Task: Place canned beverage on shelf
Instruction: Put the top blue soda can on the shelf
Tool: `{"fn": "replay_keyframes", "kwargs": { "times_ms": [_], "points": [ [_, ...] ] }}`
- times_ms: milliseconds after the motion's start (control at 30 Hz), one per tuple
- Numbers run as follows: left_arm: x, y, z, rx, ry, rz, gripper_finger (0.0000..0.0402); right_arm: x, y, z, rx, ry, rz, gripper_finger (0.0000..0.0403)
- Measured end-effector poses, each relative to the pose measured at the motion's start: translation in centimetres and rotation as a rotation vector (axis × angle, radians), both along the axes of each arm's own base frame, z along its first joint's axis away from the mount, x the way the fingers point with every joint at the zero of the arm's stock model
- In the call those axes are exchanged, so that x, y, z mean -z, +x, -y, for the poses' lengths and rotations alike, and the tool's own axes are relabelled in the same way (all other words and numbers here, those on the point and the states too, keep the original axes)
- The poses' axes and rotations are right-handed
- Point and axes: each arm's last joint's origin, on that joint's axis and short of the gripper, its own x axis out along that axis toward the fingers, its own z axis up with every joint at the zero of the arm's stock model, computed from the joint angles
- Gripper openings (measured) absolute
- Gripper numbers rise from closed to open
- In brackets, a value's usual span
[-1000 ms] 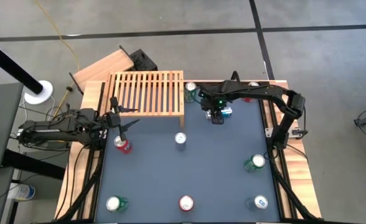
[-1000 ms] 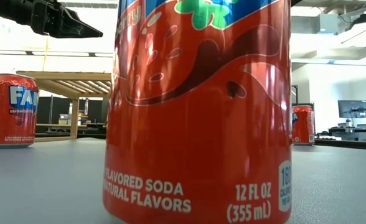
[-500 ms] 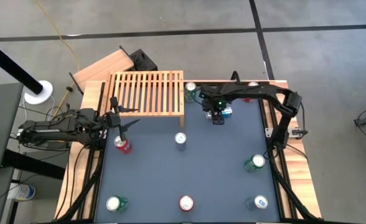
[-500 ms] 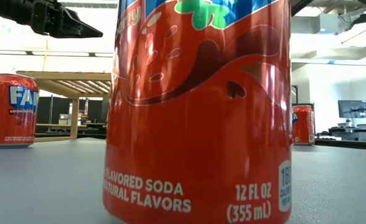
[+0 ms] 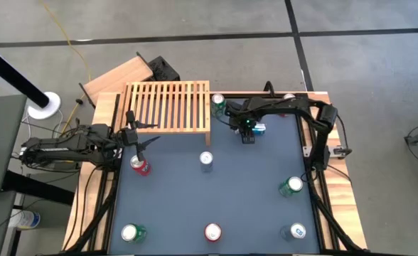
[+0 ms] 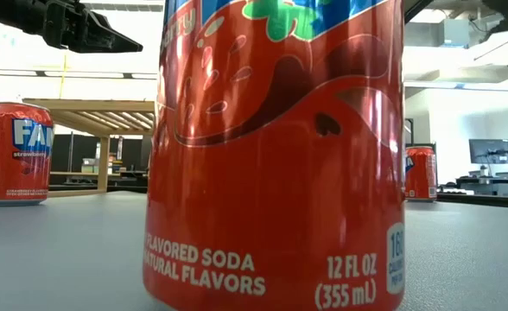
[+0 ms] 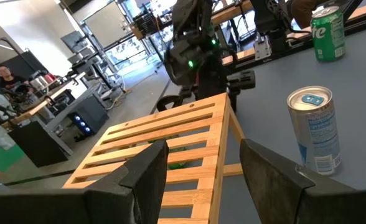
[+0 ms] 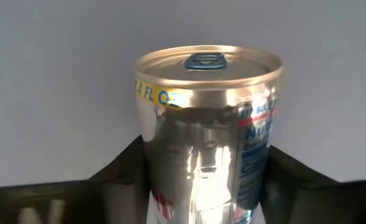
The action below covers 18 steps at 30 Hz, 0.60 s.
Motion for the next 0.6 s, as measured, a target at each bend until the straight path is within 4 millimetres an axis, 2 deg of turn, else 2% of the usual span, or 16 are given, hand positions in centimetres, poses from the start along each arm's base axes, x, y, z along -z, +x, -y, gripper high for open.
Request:
{"fn": "replay_keyframes", "kwargs": {
  "times_ms": [100, 300, 433, 600],
  "points": [
    [0.0, 0.0, 0.0, 0.0, 0.0, 0.0, 0.0192, -1.7, -0.3, -0.3, 0.026, -0.02, 0.052, 0.017],
    [0.0, 0.0, 0.0, 0.0, 0.0, 0.003, 0.0192, -6.8, -1.5, -1.8, 0.074, 0.037, 0.275, 0.0171],
    [0.0, 0.0, 0.0, 0.0, 0.001, 0.004, 0.0192, -10.7, -1.9, -4.3, 0.022, 0.063, 0.493, 0.02],
    [0.0, 0.0, 0.0, 0.0, 0.0, 0.004, 0.0192, -14.9, -2.2, -8.5, -0.113, 0.067, 0.735, 0.0205]
  ]
}}
